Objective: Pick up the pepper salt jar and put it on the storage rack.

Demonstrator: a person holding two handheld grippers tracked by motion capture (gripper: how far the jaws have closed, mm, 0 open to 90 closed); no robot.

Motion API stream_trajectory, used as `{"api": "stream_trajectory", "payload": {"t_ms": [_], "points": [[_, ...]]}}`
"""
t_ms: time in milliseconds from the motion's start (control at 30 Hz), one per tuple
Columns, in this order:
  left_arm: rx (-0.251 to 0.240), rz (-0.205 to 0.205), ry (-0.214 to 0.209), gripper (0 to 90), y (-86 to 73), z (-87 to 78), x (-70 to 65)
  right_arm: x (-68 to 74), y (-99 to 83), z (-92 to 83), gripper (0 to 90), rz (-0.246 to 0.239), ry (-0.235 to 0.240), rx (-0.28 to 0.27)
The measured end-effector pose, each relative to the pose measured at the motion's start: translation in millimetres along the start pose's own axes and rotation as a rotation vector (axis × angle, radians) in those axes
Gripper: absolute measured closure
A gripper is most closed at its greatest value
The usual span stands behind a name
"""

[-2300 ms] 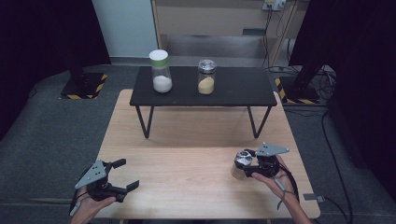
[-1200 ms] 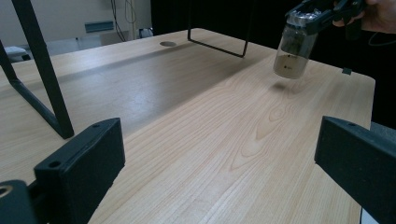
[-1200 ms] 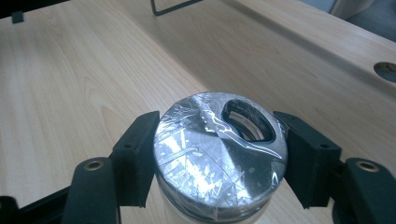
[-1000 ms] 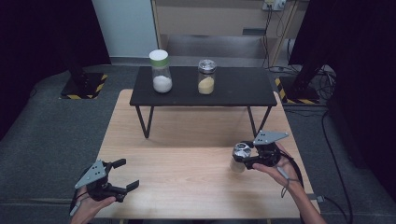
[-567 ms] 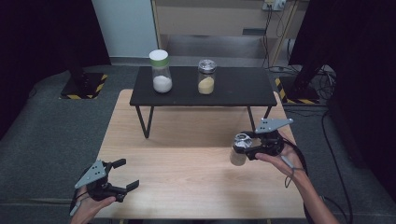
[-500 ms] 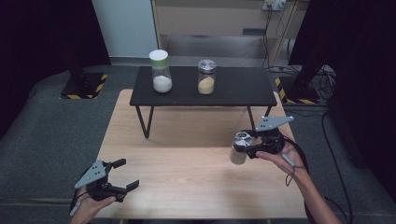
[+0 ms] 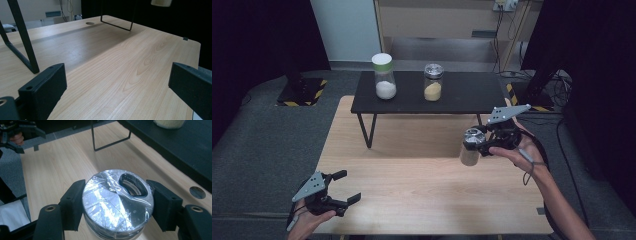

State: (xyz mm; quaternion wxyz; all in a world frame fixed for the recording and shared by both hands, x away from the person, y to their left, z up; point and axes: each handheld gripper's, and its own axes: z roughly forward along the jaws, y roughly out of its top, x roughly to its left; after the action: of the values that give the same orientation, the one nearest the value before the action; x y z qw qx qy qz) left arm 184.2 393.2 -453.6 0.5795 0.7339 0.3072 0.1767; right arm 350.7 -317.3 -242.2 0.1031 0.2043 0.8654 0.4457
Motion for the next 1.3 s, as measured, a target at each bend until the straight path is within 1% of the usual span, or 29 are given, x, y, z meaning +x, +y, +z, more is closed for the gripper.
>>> {"api": "stream_trajectory", "payload": {"t_ms": [267,433,700,833,933,1167,1300], "points": [[-0.002,-0.003,0.000,0.3,-0.4,-0.2,0.3,-6.4,22.6,-7.0,35.2,0.006,0.018,-0.004],[-0.002,-0.002,0.000,0.4,-0.3,-0.2,0.2,-9.7,37.1,-8.9,35.2,0.007,0.016,0.002],[-0.003,-0.004,0.001,0.4,-0.7,-0.5,0.4,-15.6,61.1,-14.8,35.2,0.029,-0.026,-0.008],[-0.003,-0.004,0.002,0.3,-0.7,-0.9,0.3,-16.0,75.0,-17.1,35.2,0.029,-0.055,-0.002],[-0.004,-0.005,0.002,0.4,-1.0,-0.9,0.4,-14.4,84.8,-18.4,35.2,0.029,-0.084,0.005],[-0.005,-0.005,0.003,0.4,-1.0,-1.0,0.4,-18.1,100.3,-21.3,35.2,0.058,-0.128,0.004],[-0.005,-0.005,0.005,0.4,-1.1,-1.1,0.4,-20.3,106.6,-22.3,35.2,0.065,-0.151,-0.007]]}}
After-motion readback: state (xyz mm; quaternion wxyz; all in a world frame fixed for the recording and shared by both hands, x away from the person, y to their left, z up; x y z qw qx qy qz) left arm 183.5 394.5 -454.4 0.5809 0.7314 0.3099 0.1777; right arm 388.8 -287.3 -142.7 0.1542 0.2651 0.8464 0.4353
